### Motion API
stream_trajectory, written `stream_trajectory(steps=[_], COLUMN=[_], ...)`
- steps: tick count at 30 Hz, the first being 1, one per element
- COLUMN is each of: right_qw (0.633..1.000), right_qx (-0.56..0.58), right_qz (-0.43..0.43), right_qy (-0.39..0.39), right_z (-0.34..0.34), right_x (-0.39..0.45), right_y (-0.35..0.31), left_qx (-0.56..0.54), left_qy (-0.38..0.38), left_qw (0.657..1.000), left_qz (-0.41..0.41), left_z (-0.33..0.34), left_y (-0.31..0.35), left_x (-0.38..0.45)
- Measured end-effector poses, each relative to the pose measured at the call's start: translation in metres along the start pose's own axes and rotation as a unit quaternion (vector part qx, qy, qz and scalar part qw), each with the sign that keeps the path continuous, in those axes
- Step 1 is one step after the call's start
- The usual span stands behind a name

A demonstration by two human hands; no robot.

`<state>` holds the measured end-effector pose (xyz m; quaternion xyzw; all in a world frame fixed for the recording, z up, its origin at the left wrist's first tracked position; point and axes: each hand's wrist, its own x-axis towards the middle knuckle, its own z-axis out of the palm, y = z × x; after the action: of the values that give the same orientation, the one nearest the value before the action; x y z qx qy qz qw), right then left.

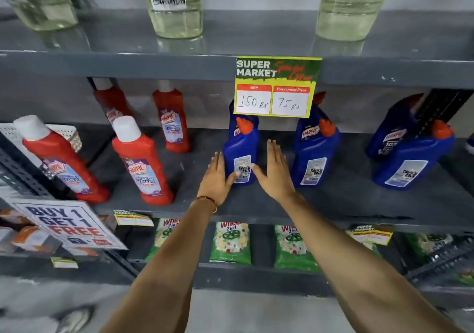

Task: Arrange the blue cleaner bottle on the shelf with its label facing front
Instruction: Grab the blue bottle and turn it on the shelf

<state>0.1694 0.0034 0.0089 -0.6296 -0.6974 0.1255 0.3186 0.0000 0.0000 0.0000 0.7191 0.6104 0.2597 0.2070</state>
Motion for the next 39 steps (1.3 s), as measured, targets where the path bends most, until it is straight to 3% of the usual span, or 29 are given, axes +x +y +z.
stream_trajectory(steps=[5,8,17,22,29,33,39], right_qw=[0.972,0.944,0.928,0.908,0.882,0.887,0.876], right_qx=[0.202,0.285,0.330,0.390,0.433,0.424,0.447], right_qz=[0.071,0.111,0.127,0.124,0.176,0.181,0.146], right_qy=[-0.101,-0.123,-0.115,-0.087,-0.060,-0.024,-0.102], right_z=[0.011,0.016,0.015,0.008,0.012,0.006,-0.009], right_x=[0.016,0.019,0.025,0.027,0.033,0.032,0.031], right_y=[0.000,0.003,0.006,-0.002,-0.030,-0.031,-0.028], left_qx=[-0.131,-0.188,-0.248,-0.265,-0.163,-0.292,-0.463], left_qy=[0.003,-0.022,-0.062,0.009,0.090,-0.025,-0.261], left_qw=[0.990,0.979,0.963,0.962,0.982,0.956,0.836], left_qz=[-0.058,-0.076,-0.089,-0.065,-0.034,-0.022,-0.141], left_z=[0.000,0.000,-0.003,-0.005,-0.002,-0.019,-0.040], left_y=[-0.002,-0.004,-0.013,-0.005,0.012,0.001,-0.011], left_x=[0.021,0.030,0.042,0.036,0.026,0.031,0.037])
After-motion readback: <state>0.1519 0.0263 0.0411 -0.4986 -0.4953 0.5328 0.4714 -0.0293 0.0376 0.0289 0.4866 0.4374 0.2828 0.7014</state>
